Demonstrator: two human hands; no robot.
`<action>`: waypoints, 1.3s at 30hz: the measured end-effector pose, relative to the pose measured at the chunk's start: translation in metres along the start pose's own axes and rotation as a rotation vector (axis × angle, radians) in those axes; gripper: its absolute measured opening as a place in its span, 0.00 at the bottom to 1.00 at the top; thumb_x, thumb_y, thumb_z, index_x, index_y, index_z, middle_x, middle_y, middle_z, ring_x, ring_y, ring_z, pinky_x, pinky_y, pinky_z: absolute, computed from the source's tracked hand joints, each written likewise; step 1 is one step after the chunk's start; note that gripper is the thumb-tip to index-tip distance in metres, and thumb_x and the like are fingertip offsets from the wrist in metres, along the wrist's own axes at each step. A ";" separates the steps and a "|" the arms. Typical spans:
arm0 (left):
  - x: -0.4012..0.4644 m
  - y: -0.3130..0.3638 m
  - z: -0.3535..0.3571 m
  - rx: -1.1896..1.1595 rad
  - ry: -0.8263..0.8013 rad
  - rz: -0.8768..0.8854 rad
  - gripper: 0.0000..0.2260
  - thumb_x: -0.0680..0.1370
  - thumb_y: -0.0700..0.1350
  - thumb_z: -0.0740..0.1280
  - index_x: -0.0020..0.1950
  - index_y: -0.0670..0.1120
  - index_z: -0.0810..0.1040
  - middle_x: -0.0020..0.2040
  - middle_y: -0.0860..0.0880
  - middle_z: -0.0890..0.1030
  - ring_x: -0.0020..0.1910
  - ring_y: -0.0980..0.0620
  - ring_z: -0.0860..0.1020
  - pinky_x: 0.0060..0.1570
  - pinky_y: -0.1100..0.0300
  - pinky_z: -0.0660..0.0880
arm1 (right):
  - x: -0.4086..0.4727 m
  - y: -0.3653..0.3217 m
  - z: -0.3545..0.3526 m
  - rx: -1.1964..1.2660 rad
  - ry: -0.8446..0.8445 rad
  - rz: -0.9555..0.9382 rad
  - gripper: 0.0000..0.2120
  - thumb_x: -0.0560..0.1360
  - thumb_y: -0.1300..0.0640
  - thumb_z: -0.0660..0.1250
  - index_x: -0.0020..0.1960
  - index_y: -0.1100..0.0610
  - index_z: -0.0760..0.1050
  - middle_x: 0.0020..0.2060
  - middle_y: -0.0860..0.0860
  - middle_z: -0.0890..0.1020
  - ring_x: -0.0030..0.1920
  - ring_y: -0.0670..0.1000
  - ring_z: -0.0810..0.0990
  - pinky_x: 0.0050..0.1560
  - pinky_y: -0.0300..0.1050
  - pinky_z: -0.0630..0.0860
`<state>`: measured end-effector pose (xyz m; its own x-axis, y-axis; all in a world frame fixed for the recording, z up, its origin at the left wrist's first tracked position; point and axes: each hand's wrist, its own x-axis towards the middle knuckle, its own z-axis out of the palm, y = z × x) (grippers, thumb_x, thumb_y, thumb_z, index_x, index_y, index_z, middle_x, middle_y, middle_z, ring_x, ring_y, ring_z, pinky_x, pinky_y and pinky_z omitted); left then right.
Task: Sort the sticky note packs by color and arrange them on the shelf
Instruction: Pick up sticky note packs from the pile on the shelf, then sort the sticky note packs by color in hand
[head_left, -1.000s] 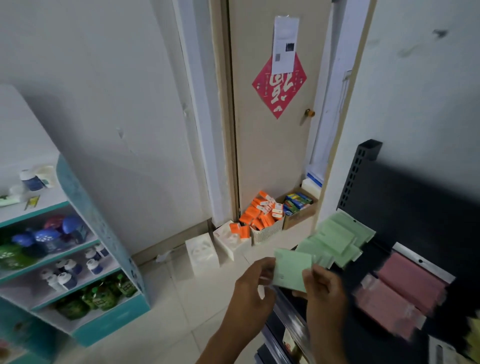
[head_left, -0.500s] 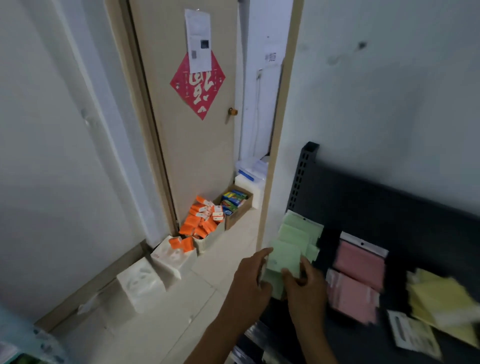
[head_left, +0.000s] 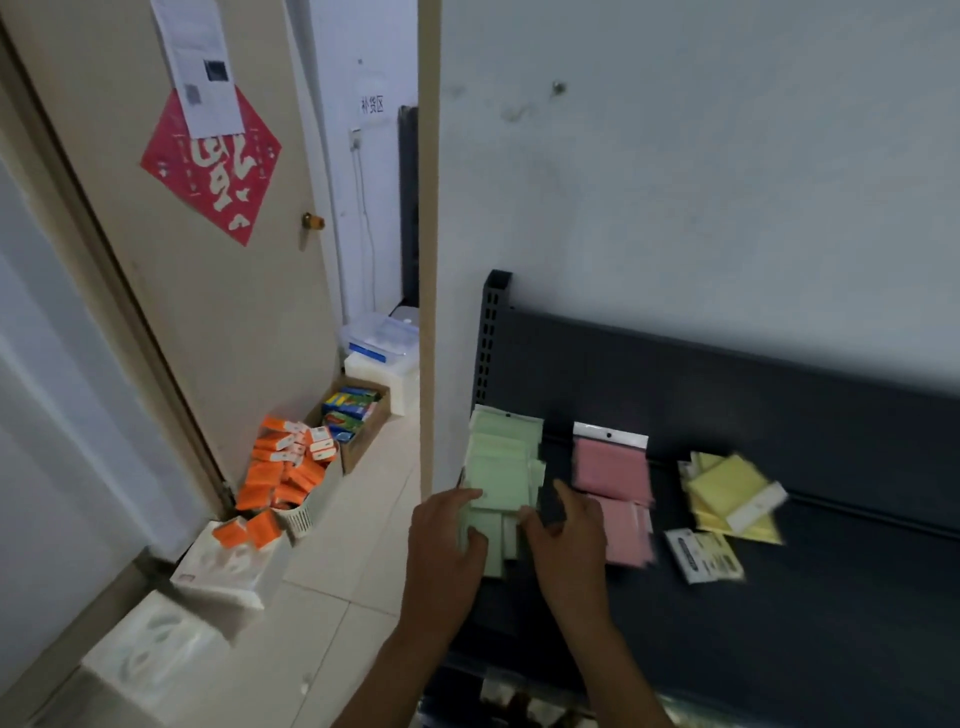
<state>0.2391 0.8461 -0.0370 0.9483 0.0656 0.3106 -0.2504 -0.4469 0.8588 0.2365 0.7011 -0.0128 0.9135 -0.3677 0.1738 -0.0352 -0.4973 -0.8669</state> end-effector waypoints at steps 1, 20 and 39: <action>-0.001 0.003 -0.001 -0.019 -0.007 0.005 0.22 0.76 0.35 0.67 0.62 0.59 0.74 0.60 0.59 0.76 0.63 0.60 0.70 0.66 0.64 0.66 | -0.002 -0.001 -0.004 -0.007 0.014 -0.005 0.17 0.77 0.58 0.71 0.62 0.46 0.72 0.54 0.48 0.73 0.48 0.41 0.76 0.51 0.26 0.68; -0.052 0.079 0.066 -0.156 -0.323 0.289 0.12 0.77 0.43 0.73 0.59 0.53 0.79 0.50 0.58 0.77 0.55 0.57 0.74 0.57 0.63 0.71 | -0.073 0.021 -0.074 -0.075 0.362 0.206 0.12 0.78 0.56 0.59 0.53 0.52 0.81 0.48 0.48 0.80 0.48 0.48 0.80 0.51 0.48 0.80; -0.156 0.212 0.242 -0.195 -0.624 0.429 0.12 0.79 0.44 0.71 0.59 0.58 0.78 0.49 0.63 0.78 0.56 0.59 0.73 0.56 0.62 0.72 | -0.111 0.120 -0.288 -0.146 0.621 0.399 0.20 0.81 0.63 0.62 0.72 0.57 0.71 0.67 0.53 0.74 0.66 0.50 0.74 0.60 0.33 0.64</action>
<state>0.0852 0.5255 -0.0016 0.6806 -0.6171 0.3949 -0.5951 -0.1513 0.7893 0.0142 0.4557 -0.0020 0.4254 -0.8958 0.1287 -0.4086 -0.3170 -0.8559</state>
